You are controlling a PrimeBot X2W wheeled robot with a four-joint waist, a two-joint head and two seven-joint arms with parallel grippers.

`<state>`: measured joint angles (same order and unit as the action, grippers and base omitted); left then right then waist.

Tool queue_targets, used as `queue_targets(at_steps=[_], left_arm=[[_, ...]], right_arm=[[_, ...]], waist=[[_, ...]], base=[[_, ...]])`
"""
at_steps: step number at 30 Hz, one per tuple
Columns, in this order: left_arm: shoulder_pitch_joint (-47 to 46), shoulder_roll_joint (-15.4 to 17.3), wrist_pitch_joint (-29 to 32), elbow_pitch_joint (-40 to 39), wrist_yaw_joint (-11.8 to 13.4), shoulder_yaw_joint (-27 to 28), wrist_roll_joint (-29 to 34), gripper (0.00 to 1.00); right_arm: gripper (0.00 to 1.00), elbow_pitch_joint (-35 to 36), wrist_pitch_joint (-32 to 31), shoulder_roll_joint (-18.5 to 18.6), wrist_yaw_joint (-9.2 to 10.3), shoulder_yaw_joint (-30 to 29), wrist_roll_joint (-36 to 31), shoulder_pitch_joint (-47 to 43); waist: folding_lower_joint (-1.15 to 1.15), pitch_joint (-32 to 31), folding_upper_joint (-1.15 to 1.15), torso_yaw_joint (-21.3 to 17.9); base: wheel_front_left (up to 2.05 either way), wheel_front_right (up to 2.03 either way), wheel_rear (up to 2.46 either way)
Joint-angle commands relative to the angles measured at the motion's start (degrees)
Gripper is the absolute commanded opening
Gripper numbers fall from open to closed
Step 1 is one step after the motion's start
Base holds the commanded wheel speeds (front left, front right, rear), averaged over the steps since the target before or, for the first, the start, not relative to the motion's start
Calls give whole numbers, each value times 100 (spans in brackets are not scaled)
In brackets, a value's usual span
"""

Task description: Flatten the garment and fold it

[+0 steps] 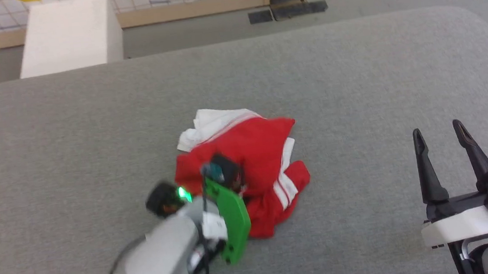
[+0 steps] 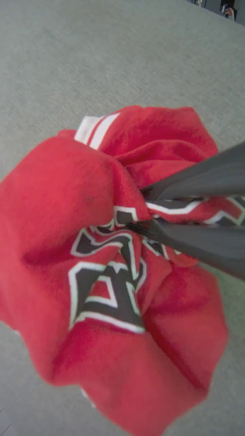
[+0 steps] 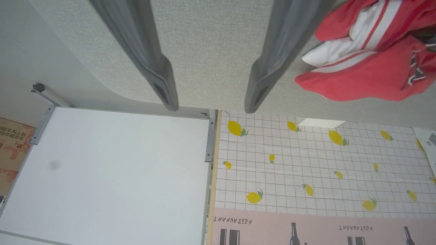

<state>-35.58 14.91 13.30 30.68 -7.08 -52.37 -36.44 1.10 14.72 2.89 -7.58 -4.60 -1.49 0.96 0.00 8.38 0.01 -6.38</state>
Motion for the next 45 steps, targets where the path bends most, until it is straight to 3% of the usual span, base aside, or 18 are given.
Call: queue_targets(at_steps=[1,7,8,9,14,22,29,33,39,45], left_arm=[[195,-113,-57,208,-33,-133,-11,0],[367,-368,-310,807,-39,-736,-261,0],[326,-380,-448,893,-39,-777,-233,46],[287,-390,-592,959,-39,-787,-187,100],[133,-538,-1666,1011,216,-739,158,100],[271,-525,-2751,383,1075,-373,494,100],[896,-80,-2827,-1345,2228,1057,1329,100],[1519,6,-2828,-2086,2631,1890,1841,100],[2290,-118,-2829,-2721,2694,2966,2337,100],[2843,-395,-2829,-3206,2121,3764,2616,100]], right_arm=[[100,-19,28,-2,9,-1,47,77],[100,-78,28,-2,9,-37,32,48],[100,-85,28,-2,9,-45,26,42],[100,-86,28,-2,9,-44,20,35],[100,-110,28,-2,9,-75,4,-102],[100,-164,28,-2,9,-168,32,-409],[100,-51,28,-2,9,-283,114,-413],[100,16,28,-2,9,-283,179,-382],[100,99,28,-2,9,-289,248,-380],[100,161,28,-2,9,-347,349,-388]], waist=[[0,177,-1,-197],[0,58,-1,-222],[0,11,-1,-203],[0,-27,-1,-188],[0,-296,-1,1],[0,-809,-1,448],[0,-929,-1,780],[0,-947,-1,871],[0,-939,-1,926],[0,-952,-1,918]], base=[[0,0,0],[0,0,0],[0,0,0],[0,0,0],[0,0,0],[0,0,0],[0,0,0],[0,0,0],[0,0,0],[0,0,0]])
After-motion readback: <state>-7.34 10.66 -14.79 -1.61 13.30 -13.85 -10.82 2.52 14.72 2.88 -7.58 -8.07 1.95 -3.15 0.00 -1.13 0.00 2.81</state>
